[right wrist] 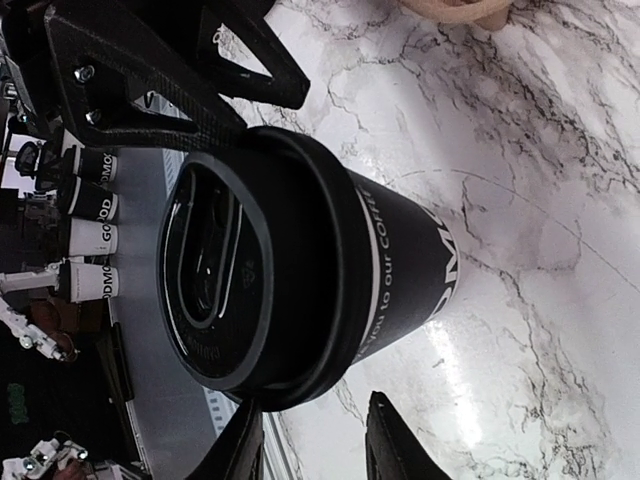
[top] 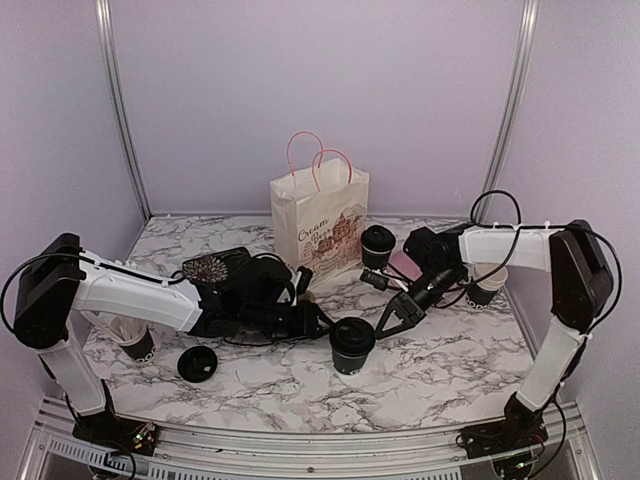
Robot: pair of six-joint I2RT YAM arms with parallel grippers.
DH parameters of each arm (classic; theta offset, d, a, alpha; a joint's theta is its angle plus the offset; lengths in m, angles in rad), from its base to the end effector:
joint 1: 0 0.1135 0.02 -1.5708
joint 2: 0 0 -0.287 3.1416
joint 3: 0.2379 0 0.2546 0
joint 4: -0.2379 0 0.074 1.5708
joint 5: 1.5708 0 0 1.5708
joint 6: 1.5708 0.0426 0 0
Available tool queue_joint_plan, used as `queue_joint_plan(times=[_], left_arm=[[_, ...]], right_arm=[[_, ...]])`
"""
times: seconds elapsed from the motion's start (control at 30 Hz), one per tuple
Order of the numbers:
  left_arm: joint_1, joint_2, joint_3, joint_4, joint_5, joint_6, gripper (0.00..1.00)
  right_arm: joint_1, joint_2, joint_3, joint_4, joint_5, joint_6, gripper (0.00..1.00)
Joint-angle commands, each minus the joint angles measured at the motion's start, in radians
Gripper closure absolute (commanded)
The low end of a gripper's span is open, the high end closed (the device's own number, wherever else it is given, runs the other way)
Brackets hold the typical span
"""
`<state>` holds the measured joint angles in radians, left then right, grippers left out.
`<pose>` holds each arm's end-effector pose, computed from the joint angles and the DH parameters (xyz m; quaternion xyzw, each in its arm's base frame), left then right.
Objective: Pack the takeout coffee
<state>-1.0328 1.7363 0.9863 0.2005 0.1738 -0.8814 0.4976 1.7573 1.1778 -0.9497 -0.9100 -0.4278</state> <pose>0.1925 -0.3371 0.2113 0.1080 0.8634 -0.4417 0.2185 0.2627 0.1810 0.2102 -0.4090 0.7996 0.4397 0.0033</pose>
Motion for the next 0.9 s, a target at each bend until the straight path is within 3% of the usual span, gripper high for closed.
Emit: queue_joint_plan(times=[0.0, 0.23, 0.43, 0.5, 0.53, 0.57, 0.63, 0.73, 0.83, 0.87], left_arm=[[-0.013, 0.054, -0.027, -0.225, -0.049, 0.059, 0.63], [-0.013, -0.05, 0.081, -0.226, -0.107, 0.123, 0.58], [-0.013, -0.134, 0.203, -0.246, -0.167, 0.287, 0.48], [-0.013, -0.148, 0.286, -0.316, -0.234, 0.391, 0.45], [-0.013, -0.153, 0.324, -0.351, -0.278, 0.433, 0.42], [-0.013, -0.159, 0.36, -0.384, -0.313, 0.481, 0.4], [-0.013, -0.177, 0.428, -0.443, -0.391, 0.571, 0.36], [-0.013, -0.224, 0.482, -0.464, -0.498, 0.7, 0.28], [-0.013, -0.28, 0.479, -0.426, -0.619, 0.774, 0.03], [-0.011, -0.296, 0.469, -0.408, -0.67, 0.783, 0.01]], right_arm=[[0.012, -0.007, 0.034, 0.058, 0.222, -0.069, 0.63], [0.002, -0.14, 0.143, 0.008, 0.192, -0.078, 0.47], [-0.003, -0.273, 0.257, 0.052, 0.335, -0.126, 0.28], [-0.002, -0.316, 0.274, 0.131, 0.399, -0.112, 0.16], [-0.004, -0.338, 0.271, 0.176, 0.421, -0.1, 0.04], [-0.004, -0.359, 0.26, 0.225, 0.443, -0.08, 0.02], [-0.008, -0.393, 0.233, 0.314, 0.478, -0.022, 0.01], [-0.013, -0.425, 0.196, 0.375, 0.394, -0.032, 0.01], [-0.011, -0.418, 0.189, 0.345, 0.279, -0.104, 0.06], [-0.005, -0.408, 0.194, 0.311, 0.246, -0.148, 0.1]])
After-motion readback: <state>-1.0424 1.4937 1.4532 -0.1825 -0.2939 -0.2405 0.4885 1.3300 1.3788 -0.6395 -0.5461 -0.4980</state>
